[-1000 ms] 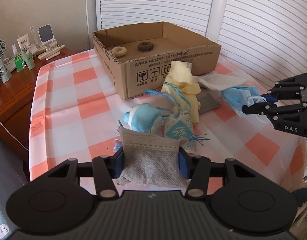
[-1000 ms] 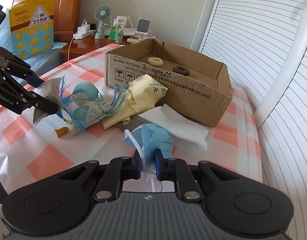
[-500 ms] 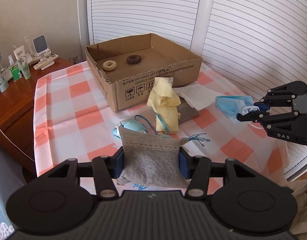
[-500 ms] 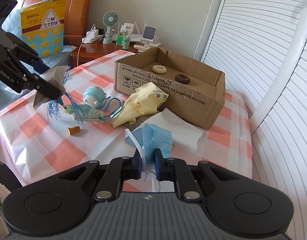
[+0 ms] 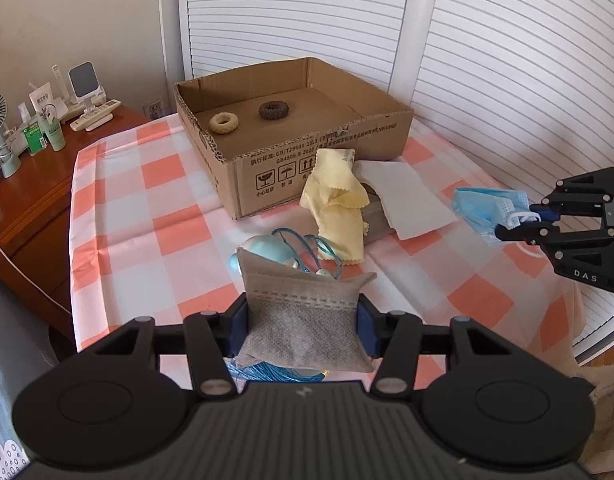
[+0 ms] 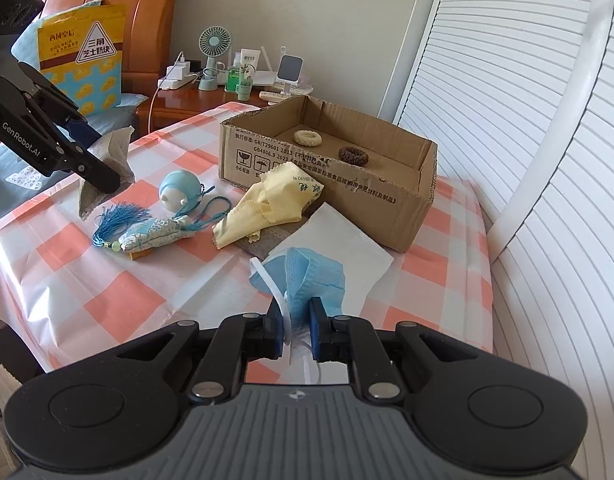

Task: Organize soft objects
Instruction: 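Grasp the grey fabric pouch with the left gripper and drop it into the box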

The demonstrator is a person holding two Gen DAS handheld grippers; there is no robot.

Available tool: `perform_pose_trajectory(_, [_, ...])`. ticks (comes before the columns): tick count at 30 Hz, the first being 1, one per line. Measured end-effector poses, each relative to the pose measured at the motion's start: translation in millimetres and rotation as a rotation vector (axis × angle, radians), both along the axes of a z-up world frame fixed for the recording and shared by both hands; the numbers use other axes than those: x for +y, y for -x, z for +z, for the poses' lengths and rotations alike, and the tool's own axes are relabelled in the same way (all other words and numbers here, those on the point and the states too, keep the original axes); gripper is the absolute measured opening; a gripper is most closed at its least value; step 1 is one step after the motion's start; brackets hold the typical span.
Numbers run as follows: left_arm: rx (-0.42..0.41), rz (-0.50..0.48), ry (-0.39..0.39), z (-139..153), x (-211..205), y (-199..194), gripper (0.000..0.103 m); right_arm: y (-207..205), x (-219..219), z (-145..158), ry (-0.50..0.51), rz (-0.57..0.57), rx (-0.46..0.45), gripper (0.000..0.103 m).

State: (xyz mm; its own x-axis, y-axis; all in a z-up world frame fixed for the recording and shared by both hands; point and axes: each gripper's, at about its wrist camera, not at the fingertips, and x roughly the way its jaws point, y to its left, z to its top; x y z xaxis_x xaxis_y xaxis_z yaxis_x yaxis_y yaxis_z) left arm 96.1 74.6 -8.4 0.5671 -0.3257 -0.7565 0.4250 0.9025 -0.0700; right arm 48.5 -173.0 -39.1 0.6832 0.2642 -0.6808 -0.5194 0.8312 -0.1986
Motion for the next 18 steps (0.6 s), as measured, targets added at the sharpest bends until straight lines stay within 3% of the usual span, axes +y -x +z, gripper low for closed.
perform_pose_trajectory(8, [-0.046, -0.036, -0.024, 20, -15, -20, 0.053, -14, 0, 19, -0.003, 0.004, -0.054, 0.015])
perform_pose_trajectory(18, [-0.121, -0.036, -0.024, 54, -37, -110, 0.053, -58, 4, 53, -0.021, -0.011, -0.145, 0.015])
